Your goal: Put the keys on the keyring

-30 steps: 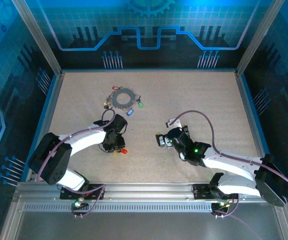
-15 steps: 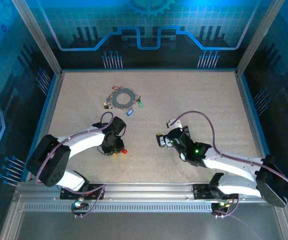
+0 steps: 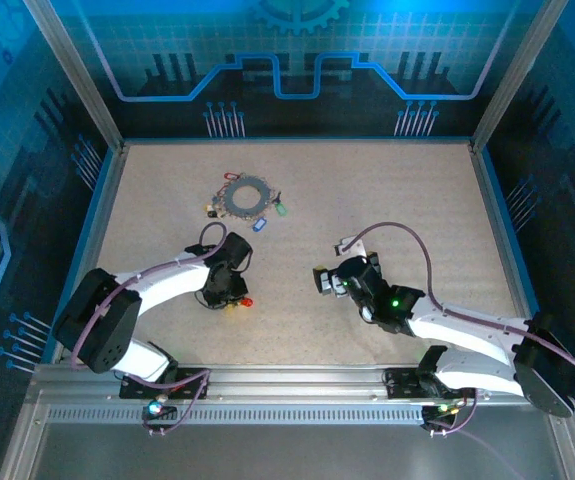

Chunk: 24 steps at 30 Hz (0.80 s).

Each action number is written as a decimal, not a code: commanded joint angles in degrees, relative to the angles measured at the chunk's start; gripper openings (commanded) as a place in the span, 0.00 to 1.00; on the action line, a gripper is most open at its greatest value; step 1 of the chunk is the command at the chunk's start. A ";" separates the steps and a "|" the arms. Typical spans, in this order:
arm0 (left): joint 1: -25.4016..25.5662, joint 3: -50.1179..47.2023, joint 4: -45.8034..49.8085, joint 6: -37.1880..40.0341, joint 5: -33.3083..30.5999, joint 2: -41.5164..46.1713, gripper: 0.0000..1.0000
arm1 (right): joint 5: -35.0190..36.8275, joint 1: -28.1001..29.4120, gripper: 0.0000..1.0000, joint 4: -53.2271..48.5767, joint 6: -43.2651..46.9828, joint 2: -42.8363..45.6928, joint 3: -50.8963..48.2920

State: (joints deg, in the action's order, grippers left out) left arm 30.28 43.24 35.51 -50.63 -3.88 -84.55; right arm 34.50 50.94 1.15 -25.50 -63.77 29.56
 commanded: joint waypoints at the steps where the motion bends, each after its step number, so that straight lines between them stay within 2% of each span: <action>1: 0.48 1.82 1.73 1.22 -1.46 -0.62 0.24 | 1.08 -0.57 1.00 1.05 -1.05 1.19 -1.15; 8: 0.50 3.33 3.21 3.43 -3.00 -0.79 0.23 | 0.71 -1.02 1.00 1.23 -1.31 1.72 -1.61; 13: 0.48 4.09 3.70 4.12 -3.35 -1.65 0.19 | 0.45 -1.21 1.00 1.31 -1.40 1.89 -1.73; 24: 0.49 3.34 2.44 3.83 -1.86 -2.96 0.22 | 0.04 -1.89 1.00 1.45 -2.05 2.81 -2.49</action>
State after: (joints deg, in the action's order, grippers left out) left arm 30.28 46.15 37.04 -47.64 -6.22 -87.05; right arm 34.11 49.80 1.58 -26.15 -62.13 27.94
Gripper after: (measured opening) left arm 0.222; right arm 0.997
